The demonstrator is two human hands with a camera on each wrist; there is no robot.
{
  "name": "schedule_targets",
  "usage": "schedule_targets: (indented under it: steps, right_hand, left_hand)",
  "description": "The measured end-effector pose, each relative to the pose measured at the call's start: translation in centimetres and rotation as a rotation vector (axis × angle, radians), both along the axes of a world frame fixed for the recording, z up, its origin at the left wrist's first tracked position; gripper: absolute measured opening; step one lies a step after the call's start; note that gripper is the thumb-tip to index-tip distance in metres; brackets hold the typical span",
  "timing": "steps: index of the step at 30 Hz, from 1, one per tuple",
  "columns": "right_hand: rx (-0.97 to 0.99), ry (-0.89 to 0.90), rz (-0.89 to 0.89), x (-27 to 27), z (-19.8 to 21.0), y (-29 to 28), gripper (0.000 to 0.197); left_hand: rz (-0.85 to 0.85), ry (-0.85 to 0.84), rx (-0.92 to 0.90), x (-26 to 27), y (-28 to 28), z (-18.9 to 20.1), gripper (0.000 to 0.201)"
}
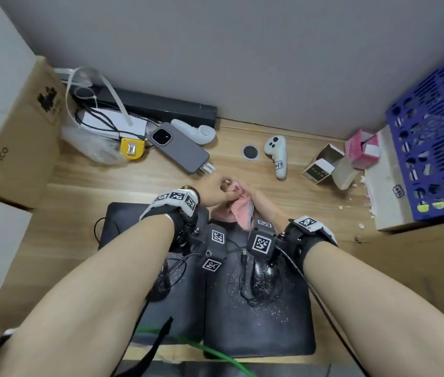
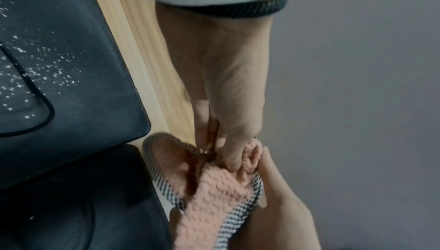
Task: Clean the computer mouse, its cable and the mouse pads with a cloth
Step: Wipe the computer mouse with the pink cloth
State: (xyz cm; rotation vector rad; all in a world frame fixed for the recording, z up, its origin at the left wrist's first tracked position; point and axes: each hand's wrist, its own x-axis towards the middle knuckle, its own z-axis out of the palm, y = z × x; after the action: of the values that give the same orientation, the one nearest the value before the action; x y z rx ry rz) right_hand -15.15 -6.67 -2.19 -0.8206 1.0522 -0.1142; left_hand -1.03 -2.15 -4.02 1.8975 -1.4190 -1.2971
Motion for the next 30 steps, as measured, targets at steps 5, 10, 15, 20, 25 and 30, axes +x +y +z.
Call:
schedule_targets:
  steps: [5, 10, 15, 20, 25, 30]
  right_hand:
    - [-0.169, 0.016, 0.015, 1.5, 2.4, 3.6, 0.033]
    - [-0.193, 0.149, 0.089, 2.6, 3.7, 7.9, 0.037]
    - [-0.266, 0.208, 0.284, 3.8, 4.2, 12.8, 0.014]
    - [-0.315, 0.292, 0.447, 6.3, 2.4, 17.0, 0.012]
    - [-0.281, 0.376, 0.439, 6.5, 0.7, 18.9, 0.024]
    - [-0.257, 0.484, 0.452, 5.7, 0.6, 19.3, 0.029]
  left_hand:
    - [0.096, 0.317, 0.02, 1.4, 3.4, 2.8, 0.054]
    - [0.349, 0.277, 0.075, 3.9, 9.6, 2.9, 0.045]
    - [0.565, 0.203, 0.178, 6.7, 16.8, 0.1, 0.03]
    - [0.571, 0.249, 0.317, 7.5, 22.0, -2.1, 0.024]
    - [0.627, 0.367, 0.417, 6.3, 23.8, -3.1, 0.022]
    - [0.676, 0.45, 0.42, 5.2, 23.9, -3.6, 0.013]
